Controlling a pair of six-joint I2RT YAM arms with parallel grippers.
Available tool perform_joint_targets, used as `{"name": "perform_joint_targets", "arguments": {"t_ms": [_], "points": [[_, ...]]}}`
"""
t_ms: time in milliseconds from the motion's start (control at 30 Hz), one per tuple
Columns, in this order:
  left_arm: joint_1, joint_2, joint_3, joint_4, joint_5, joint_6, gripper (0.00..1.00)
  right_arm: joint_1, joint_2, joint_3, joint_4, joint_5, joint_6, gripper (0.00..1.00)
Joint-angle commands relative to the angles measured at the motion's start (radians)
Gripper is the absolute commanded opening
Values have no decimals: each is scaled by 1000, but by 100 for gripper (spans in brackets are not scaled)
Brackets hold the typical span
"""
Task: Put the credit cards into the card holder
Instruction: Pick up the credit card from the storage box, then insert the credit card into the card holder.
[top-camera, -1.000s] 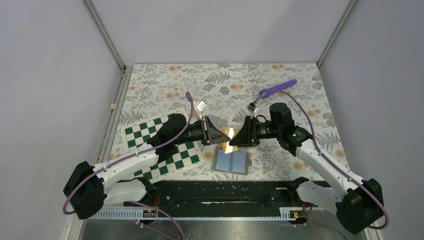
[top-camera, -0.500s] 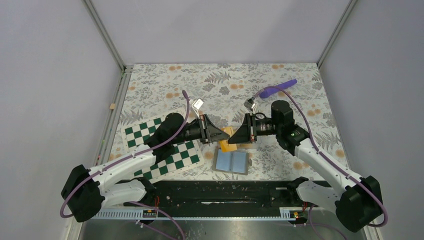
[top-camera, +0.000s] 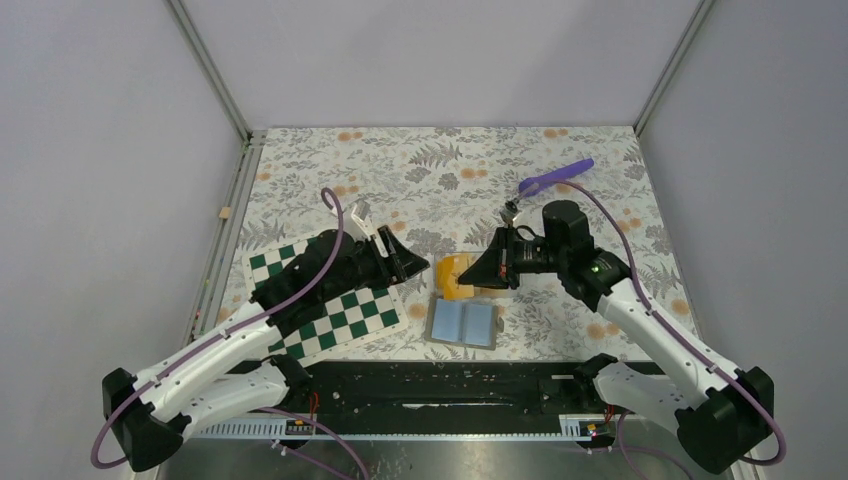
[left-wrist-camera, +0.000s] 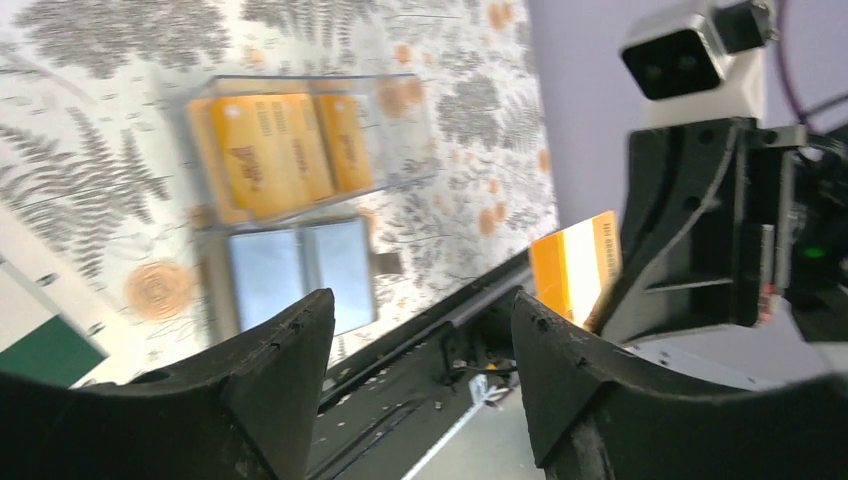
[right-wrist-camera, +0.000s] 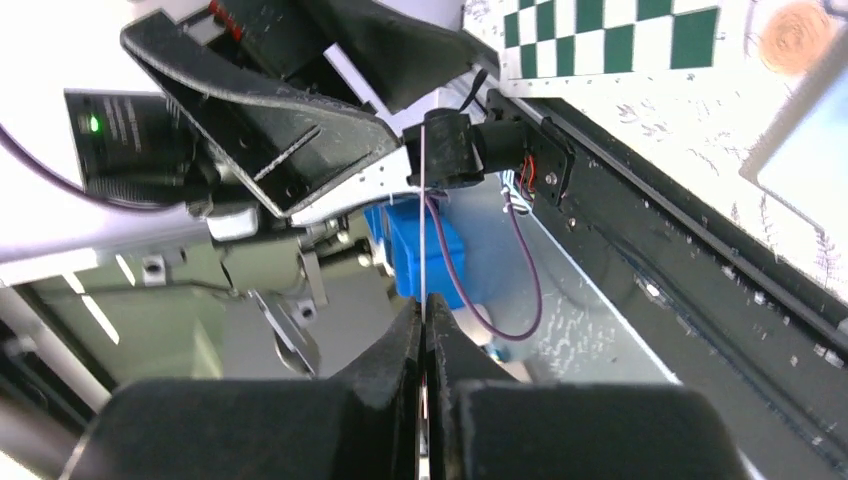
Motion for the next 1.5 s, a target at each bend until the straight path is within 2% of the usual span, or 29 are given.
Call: {"name": "perform_joint_targets", "arguments": {"t_ms": [0, 200, 367, 467, 633, 700, 800, 933, 1167, 1467], "points": [[2, 1, 58, -180, -125, 50, 65, -8, -63, 22, -205, 178, 218, 0], [3, 34, 72, -231, -114, 79, 65, -16, -102, -96, -70, 169, 454, 0], [3, 83, 93, -262, -79, 107, 65, -23, -75, -142, -13, 128, 483, 0], [3, 120, 86, -259, -31, 108, 64, -23, -54, -122, -35, 125, 358, 0], [3, 213, 37, -194, 100, 90, 60, -21, -38, -65, -179, 183, -22, 0], [2, 252, 8, -143, 150, 68, 58, -18, -39, -71, -224, 232, -142, 0], [2, 304, -31, -77, 178, 35, 58, -10, -30, -133, -202, 273, -245, 0], [2, 380, -61, -4, 184, -2, 58, 25, -21, -258, -33, 312, -285, 0], [1, 511, -67, 35, 172, -43, 48, 37, 9, -439, 272, 311, -312, 0], [-12, 614, -82, 68, 156, -112, 38, 36, 66, -547, 468, 353, -248, 0]]}}
